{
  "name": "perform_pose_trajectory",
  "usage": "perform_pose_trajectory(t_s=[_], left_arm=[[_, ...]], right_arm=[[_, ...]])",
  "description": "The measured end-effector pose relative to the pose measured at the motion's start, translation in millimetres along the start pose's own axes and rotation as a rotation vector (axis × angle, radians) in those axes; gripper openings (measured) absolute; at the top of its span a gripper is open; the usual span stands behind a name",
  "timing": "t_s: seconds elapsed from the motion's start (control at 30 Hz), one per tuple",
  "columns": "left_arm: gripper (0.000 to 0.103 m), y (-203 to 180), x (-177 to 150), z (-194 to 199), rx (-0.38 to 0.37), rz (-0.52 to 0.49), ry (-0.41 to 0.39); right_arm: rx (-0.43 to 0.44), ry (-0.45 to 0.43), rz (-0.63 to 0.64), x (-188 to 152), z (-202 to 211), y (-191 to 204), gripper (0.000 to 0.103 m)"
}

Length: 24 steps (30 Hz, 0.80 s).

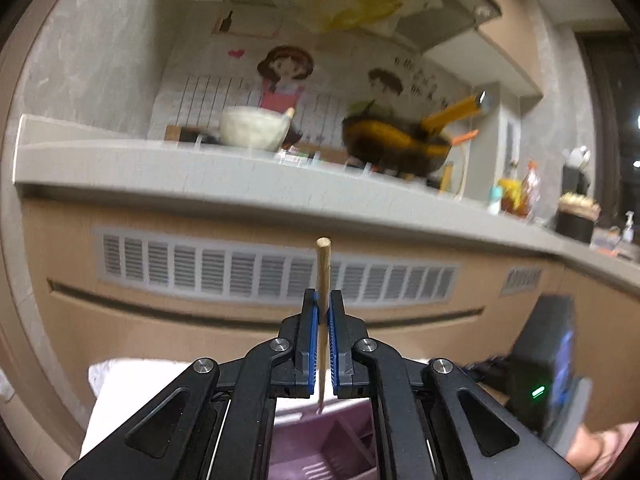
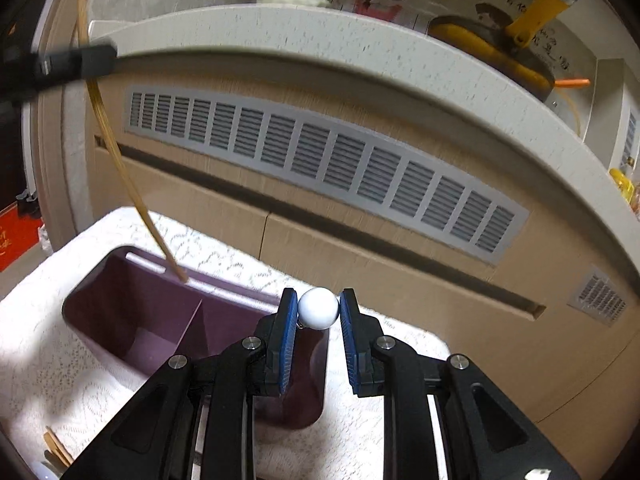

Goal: Organize utensils
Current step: 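Lift both held utensils over the purple caddy and release them inside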

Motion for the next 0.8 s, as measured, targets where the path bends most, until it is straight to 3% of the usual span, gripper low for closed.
perform_pose_trajectory(t_s=[0.2, 0.33, 0.63, 0.67, 0.7, 0.73, 0.8], left_arm=[[0.005, -2.5, 29.0, 19.4, -0.054, 0.067, -0.047], [0.005, -8.3, 8.6, 11.9, -0.001, -0.021, -0.018], [0.005, 5.3, -53.5, -19.2, 0.056, 0.018, 0.193], [0.005, 6.1, -60.4, -20.3, 0.064, 0.017, 0.216], [0.007, 7.1, -66.8, -20.5, 0.073, 0.019, 0.237], [0.007, 8.1, -70.9, -20.5, 0.078, 0.026, 0.255], [0.007, 10.6, -74.9, -14.7, 0.084, 0.048, 0.270]], right_arm=[[-0.020, -0.009, 0.008, 8.2, 0.9, -4.8, 0.020], [0.000, 0.020, -0.005, -0.6, -4.4, -0.8, 0.020], [0.054, 0.078, -0.041, -20.9, -6.8, 3.7, 0.021], [0.058, 0.079, -0.048, -22.4, -5.8, 2.8, 0.024], [0.060, 0.079, -0.055, -23.5, -3.8, 1.4, 0.037], [0.057, 0.069, -0.068, -24.2, 0.7, -1.6, 0.059], [0.038, 0.027, -0.101, -23.2, 14.1, -9.6, 0.083]])
Point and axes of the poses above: each gripper's, at about its wrist camera, not at the fingertips, and z roughly against the way its jaws point, y to its left, x to its top, the point moved 1 cm from there along -z, roughly the way its jaws point, and after that the axes turned 13 degrees about -y, right-handed, at the moved point
